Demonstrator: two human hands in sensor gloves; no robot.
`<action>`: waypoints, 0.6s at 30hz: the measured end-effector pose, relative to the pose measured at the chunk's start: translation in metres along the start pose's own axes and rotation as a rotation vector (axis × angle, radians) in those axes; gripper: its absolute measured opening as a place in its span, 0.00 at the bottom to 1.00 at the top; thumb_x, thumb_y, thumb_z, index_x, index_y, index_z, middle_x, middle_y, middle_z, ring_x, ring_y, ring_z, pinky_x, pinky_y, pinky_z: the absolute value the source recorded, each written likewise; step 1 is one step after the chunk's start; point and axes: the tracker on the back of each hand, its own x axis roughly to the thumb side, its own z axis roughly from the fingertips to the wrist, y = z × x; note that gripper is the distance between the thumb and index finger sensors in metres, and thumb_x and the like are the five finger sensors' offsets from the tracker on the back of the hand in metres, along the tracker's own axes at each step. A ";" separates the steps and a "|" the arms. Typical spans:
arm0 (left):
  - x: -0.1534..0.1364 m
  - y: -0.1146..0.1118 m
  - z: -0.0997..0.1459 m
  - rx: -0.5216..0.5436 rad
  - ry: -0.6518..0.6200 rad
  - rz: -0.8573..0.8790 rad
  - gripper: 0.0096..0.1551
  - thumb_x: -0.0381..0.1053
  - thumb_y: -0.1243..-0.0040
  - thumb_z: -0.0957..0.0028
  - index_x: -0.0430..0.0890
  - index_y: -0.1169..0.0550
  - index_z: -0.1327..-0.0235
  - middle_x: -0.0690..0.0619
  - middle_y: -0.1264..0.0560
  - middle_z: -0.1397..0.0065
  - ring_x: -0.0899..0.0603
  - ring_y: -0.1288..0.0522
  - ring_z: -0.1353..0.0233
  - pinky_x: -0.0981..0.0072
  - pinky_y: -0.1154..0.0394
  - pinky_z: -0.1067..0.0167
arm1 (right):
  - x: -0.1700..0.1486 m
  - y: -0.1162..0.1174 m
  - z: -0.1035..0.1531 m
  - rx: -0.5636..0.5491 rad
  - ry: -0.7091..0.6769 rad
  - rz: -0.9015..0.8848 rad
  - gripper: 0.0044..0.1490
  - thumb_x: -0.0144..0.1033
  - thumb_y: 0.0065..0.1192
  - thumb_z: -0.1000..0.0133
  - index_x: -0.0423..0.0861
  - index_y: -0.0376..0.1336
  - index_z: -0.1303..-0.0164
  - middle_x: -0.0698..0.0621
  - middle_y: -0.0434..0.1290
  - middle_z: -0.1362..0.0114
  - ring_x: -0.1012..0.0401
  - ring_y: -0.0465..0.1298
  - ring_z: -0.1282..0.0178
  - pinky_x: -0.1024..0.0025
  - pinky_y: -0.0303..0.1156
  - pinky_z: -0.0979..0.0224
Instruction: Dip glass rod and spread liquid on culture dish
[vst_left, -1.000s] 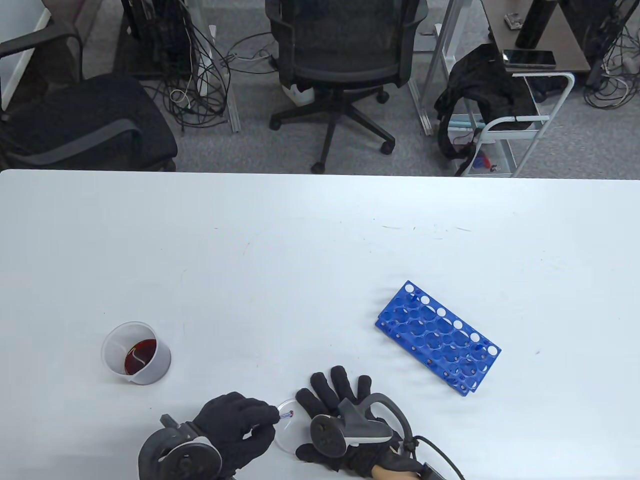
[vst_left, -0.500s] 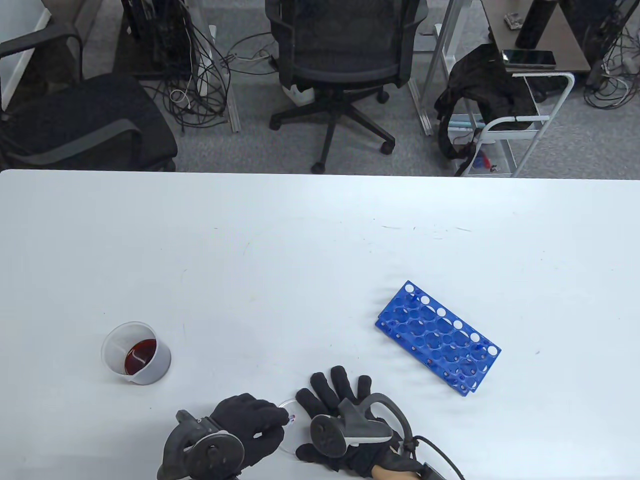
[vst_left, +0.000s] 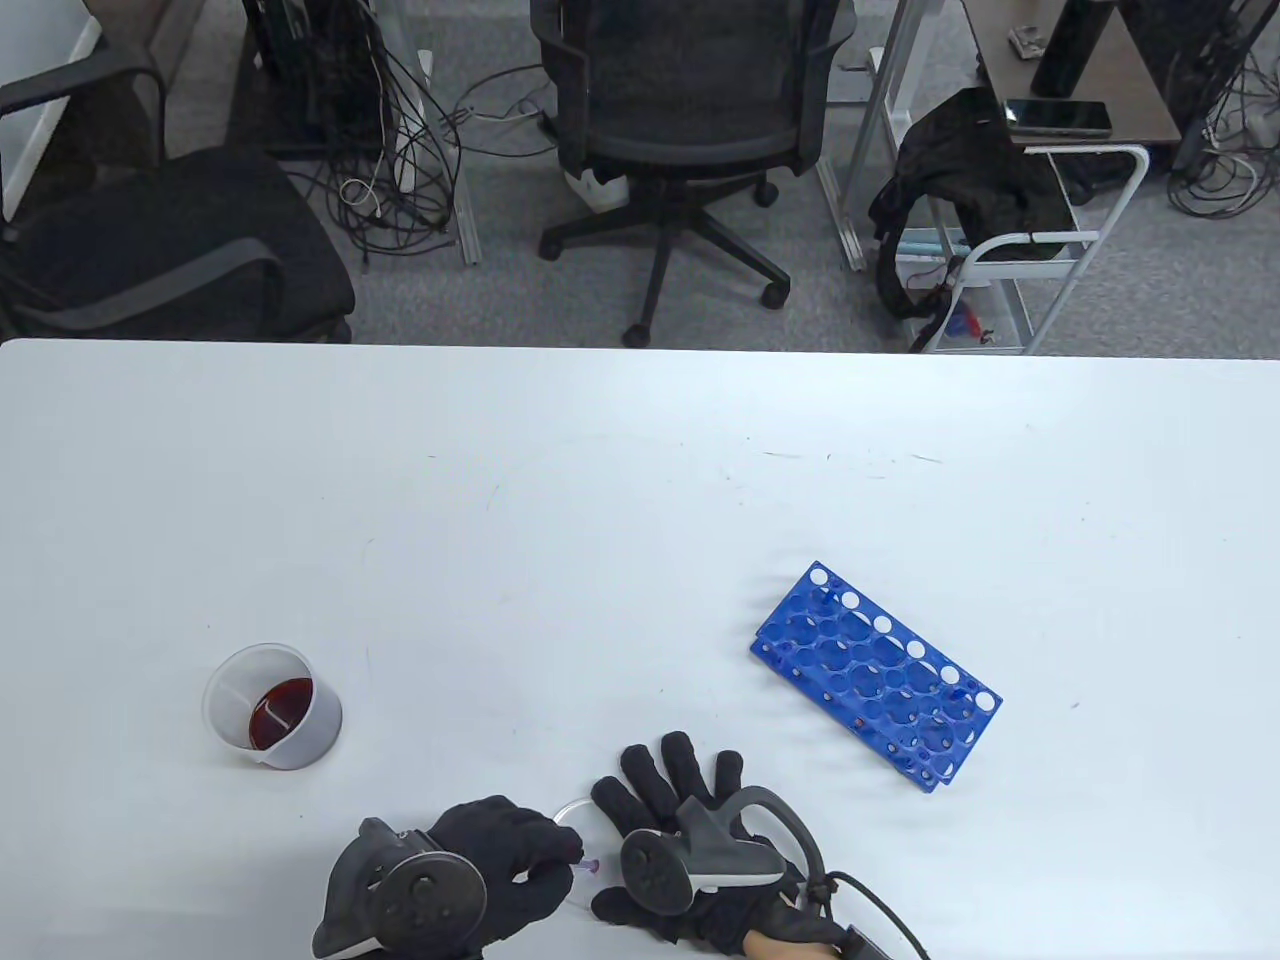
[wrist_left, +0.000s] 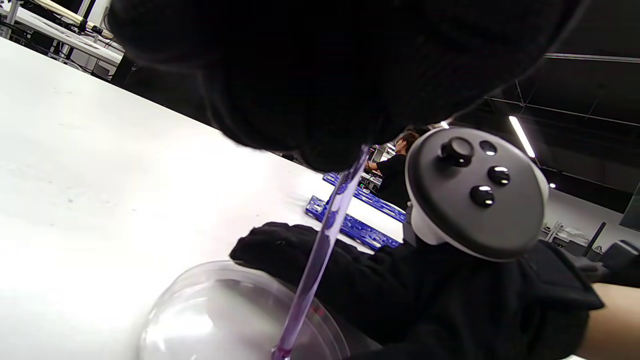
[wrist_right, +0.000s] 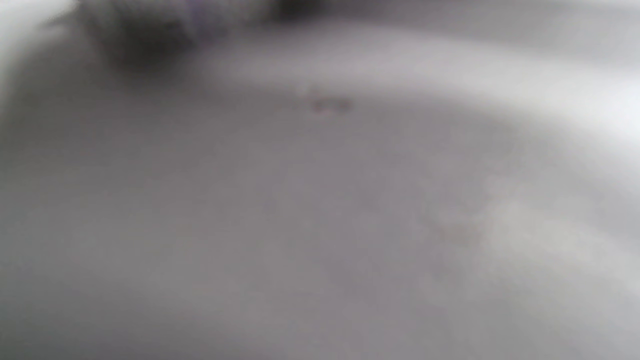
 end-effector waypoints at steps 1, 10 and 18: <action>0.001 -0.001 0.000 0.009 -0.003 -0.005 0.18 0.61 0.26 0.53 0.53 0.11 0.55 0.54 0.11 0.50 0.44 0.11 0.55 0.60 0.15 0.55 | 0.000 0.000 0.000 0.000 0.000 0.000 0.63 0.75 0.24 0.43 0.43 0.14 0.19 0.32 0.17 0.17 0.27 0.23 0.21 0.14 0.31 0.32; 0.005 -0.004 0.000 0.057 0.006 -0.053 0.18 0.61 0.27 0.52 0.54 0.12 0.55 0.54 0.11 0.49 0.44 0.11 0.55 0.60 0.15 0.55 | 0.000 0.000 0.000 0.000 0.000 0.000 0.64 0.76 0.24 0.43 0.43 0.14 0.19 0.33 0.17 0.17 0.27 0.23 0.21 0.14 0.31 0.32; 0.003 0.000 0.000 0.083 0.040 -0.089 0.18 0.61 0.28 0.52 0.53 0.12 0.55 0.54 0.11 0.50 0.44 0.12 0.55 0.59 0.16 0.55 | 0.000 0.000 0.000 0.000 0.000 0.000 0.63 0.75 0.24 0.43 0.43 0.14 0.19 0.33 0.17 0.17 0.27 0.23 0.21 0.14 0.31 0.32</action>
